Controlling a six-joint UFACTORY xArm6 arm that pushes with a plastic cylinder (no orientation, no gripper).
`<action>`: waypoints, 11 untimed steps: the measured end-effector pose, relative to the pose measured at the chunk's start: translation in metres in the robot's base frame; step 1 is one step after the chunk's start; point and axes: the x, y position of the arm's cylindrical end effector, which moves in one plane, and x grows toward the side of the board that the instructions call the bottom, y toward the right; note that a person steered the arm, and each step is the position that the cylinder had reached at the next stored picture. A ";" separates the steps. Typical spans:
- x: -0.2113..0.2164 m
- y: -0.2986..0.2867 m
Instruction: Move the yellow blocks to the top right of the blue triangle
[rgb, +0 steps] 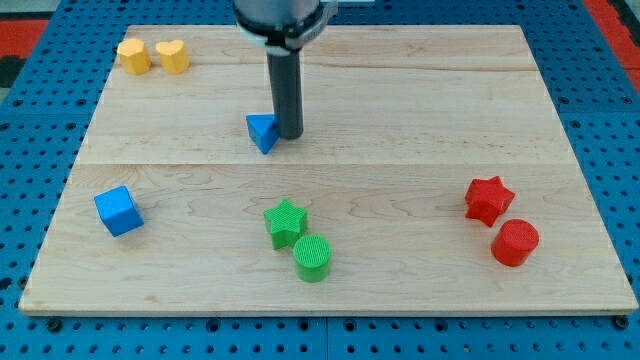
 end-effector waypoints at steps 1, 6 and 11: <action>-0.012 -0.040; -0.156 -0.260; -0.100 -0.002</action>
